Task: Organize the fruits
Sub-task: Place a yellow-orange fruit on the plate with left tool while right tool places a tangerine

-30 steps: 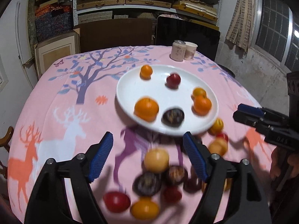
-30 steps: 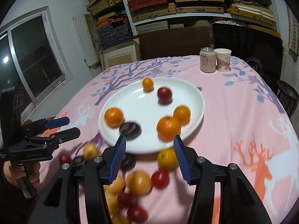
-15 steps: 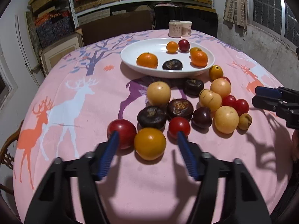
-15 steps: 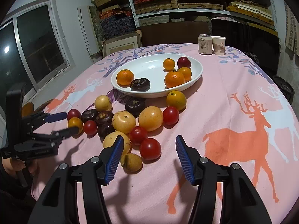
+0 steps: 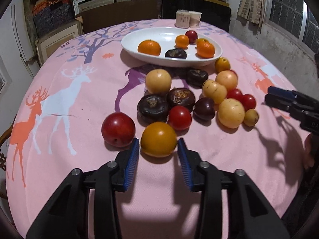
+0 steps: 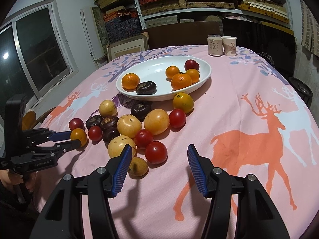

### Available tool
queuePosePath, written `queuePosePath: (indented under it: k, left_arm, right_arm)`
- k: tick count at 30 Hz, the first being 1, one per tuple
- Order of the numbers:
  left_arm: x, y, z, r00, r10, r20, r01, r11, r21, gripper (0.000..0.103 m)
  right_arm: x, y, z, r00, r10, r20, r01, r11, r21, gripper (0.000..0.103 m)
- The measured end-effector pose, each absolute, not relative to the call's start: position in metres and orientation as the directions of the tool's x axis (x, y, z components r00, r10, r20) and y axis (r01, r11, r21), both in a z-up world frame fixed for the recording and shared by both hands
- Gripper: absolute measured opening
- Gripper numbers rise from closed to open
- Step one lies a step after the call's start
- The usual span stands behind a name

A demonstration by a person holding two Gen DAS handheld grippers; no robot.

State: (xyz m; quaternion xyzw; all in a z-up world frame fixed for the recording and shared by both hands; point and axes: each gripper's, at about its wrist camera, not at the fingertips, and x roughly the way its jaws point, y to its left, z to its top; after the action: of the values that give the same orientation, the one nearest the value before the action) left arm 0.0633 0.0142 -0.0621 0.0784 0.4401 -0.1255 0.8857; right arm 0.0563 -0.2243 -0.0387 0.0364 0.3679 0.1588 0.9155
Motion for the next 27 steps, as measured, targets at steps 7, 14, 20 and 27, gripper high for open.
queuePosePath:
  k: [7, 14, 20, 27]
  left_arm:
    - [0.087, 0.013, -0.072, 0.559, -0.172, -0.811, 0.269, 0.963, -0.019, 0.044]
    - [0.088, 0.012, -0.069, 0.569, -0.202, -0.797, 0.279, 0.959, -0.044, 0.037]
    - [0.066, 0.005, -0.064, 0.601, -0.211, -0.771, 0.305, 0.952, -0.022, 0.037]
    - [0.058, 0.009, -0.063, 0.606, -0.237, -0.759, 0.303, 0.952, -0.055, 0.037]
  right_arm:
    - [0.057, -0.227, -0.042, 0.667, 0.323, -0.672, -0.266, 0.945, 0.190, 0.058]
    - [0.056, -0.207, -0.052, 0.598, 0.348, -0.722, -0.332, 0.927, 0.172, 0.058]
    - [0.059, -0.191, -0.059, 0.547, 0.356, -0.758, -0.370, 0.915, 0.162, 0.058]
    - [0.071, -0.183, -0.066, 0.525, 0.355, -0.773, -0.366, 0.915, 0.171, 0.052]
